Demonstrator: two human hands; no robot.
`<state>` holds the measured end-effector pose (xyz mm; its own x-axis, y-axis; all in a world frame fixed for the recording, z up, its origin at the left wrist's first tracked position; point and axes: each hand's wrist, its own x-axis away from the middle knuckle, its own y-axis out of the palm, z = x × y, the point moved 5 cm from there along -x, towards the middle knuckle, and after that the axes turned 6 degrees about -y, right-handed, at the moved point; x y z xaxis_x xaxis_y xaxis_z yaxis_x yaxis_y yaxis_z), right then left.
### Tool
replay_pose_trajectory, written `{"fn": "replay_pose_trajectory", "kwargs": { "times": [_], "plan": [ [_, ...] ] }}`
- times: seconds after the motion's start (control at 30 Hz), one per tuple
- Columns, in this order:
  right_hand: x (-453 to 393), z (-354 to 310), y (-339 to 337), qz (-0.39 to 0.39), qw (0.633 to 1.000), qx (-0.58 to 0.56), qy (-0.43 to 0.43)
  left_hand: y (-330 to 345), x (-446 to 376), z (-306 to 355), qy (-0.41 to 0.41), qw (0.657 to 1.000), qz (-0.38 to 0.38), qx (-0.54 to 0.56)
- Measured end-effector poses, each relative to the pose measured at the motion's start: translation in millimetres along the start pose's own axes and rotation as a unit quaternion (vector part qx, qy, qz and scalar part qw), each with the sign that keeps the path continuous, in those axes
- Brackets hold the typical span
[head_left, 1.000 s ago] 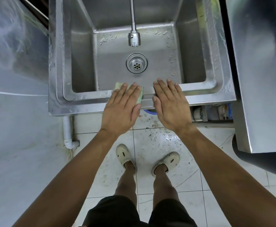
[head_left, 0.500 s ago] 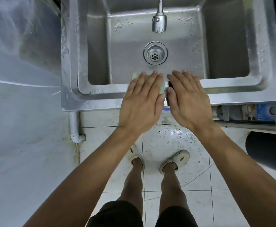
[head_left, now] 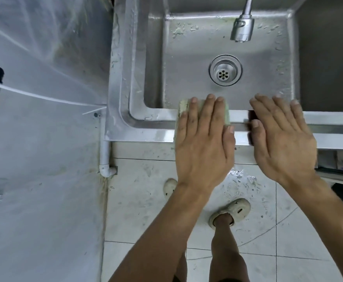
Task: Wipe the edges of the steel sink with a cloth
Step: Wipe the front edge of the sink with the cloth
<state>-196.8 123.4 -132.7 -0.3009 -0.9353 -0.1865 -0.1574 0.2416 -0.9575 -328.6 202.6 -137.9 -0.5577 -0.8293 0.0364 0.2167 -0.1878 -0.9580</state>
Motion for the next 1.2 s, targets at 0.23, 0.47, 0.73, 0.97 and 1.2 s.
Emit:
{"fn": "replay_pose_trajectory", "kwargs": {
  "times": [0.23,0.47,0.73,0.97,1.2],
  "plan": [
    [-17,-42,17,-0.11,0.985,0.013,-0.131,-17,-1,-67,-0.045,0.998,0.023,-0.03],
    [-24,-37,20,-0.196,0.956,0.029,-0.218,-18,1,-51,0.009,1.0,0.01,0.002],
    [-39,-53,30,-0.209,0.944,0.029,-0.254,-26,-1,-84,-0.059,0.997,0.048,-0.016],
    [-47,-69,35,-0.199,0.941,0.025,-0.271,-43,-6,-135,0.178,0.981,-0.01,-0.082],
    [-48,-73,34,-0.181,0.948,0.013,-0.261,-69,-55,-171,0.318,0.932,-0.139,-0.107]
  ]
}}
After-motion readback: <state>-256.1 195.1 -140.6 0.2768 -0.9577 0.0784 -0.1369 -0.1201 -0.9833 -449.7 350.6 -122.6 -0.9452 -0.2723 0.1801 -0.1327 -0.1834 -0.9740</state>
